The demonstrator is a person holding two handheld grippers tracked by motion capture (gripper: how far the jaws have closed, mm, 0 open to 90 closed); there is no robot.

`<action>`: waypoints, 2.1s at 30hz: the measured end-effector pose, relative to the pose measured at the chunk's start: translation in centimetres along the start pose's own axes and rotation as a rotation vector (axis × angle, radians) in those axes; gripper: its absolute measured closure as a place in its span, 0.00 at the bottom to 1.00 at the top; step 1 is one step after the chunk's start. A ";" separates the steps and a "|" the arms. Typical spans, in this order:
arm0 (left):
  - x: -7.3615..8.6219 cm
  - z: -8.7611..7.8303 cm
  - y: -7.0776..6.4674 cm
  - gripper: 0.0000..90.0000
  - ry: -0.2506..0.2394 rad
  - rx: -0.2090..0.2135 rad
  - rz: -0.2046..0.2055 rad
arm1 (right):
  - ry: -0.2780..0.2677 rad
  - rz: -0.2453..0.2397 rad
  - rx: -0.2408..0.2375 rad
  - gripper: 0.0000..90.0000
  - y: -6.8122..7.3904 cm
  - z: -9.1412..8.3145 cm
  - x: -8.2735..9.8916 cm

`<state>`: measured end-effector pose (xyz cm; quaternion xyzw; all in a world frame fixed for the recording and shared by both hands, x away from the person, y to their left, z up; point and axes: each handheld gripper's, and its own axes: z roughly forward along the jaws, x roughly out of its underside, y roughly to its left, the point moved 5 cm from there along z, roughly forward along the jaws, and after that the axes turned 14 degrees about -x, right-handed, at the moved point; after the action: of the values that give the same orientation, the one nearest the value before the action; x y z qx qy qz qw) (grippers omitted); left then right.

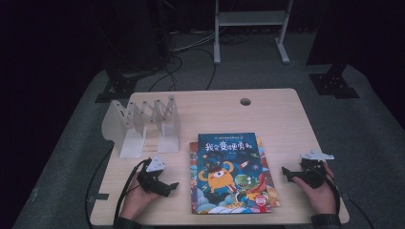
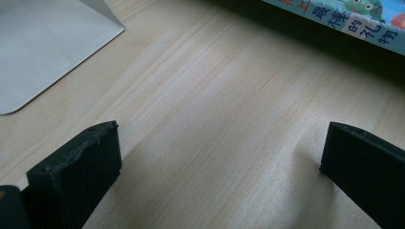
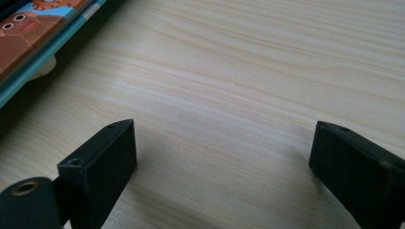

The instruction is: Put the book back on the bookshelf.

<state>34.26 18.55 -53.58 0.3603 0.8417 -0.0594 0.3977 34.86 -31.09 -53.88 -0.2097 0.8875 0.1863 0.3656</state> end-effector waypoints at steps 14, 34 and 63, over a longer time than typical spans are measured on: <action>0.0 0.0 0.0 0.00 0.000 0.000 0.000 | -0.021 -0.002 -0.006 0.32 0.4 -0.3 -0.2; -0.1 -0.2 0.1 0.00 0.001 0.028 -0.004 | -0.049 -0.063 -0.129 0.32 3.9 0.0 -5.5; -4.8 -0.8 0.6 0.00 -0.038 0.070 0.024 | 0.020 -0.097 -0.214 0.32 6.4 6.5 -10.9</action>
<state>36.16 16.61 -49.50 0.3829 0.8269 -0.0907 0.4016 42.36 -19.95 -49.14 -0.2918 0.8550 0.2598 0.3409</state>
